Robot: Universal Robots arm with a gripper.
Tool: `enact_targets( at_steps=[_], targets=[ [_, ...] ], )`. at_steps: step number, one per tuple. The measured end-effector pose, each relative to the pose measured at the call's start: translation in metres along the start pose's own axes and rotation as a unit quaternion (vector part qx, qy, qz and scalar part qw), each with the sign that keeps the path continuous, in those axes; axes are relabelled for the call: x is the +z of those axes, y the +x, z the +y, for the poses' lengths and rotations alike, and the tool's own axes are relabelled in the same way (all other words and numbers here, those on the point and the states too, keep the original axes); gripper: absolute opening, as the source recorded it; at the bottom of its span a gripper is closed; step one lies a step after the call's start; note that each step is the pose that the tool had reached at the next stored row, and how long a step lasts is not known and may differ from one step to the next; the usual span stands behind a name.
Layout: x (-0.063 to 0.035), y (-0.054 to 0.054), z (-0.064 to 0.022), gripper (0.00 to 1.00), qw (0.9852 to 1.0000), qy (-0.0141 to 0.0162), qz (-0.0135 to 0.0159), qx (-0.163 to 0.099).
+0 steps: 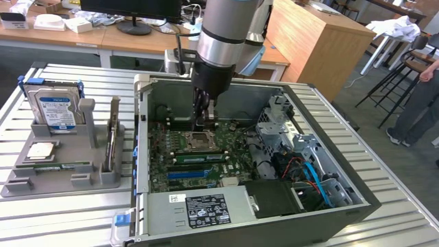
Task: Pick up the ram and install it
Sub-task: 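Press down the ram until it locks into place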
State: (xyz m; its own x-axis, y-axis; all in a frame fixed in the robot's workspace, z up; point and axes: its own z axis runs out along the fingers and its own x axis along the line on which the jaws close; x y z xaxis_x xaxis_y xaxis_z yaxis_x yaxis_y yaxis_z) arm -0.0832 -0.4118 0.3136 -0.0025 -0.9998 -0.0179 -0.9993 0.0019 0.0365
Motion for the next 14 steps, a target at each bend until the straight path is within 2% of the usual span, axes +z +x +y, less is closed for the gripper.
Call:
enact_targets(
  at_steps=[8, 14],
  targets=[
    [-0.0159, 0.000, 0.0006, 0.10, 1.0000, 0.0000, 0.0000, 0.000],
    [-0.0196, 0.000, 0.0007, 0.10, 1.0000, 0.0001, -0.0001, 0.000]
  ],
)
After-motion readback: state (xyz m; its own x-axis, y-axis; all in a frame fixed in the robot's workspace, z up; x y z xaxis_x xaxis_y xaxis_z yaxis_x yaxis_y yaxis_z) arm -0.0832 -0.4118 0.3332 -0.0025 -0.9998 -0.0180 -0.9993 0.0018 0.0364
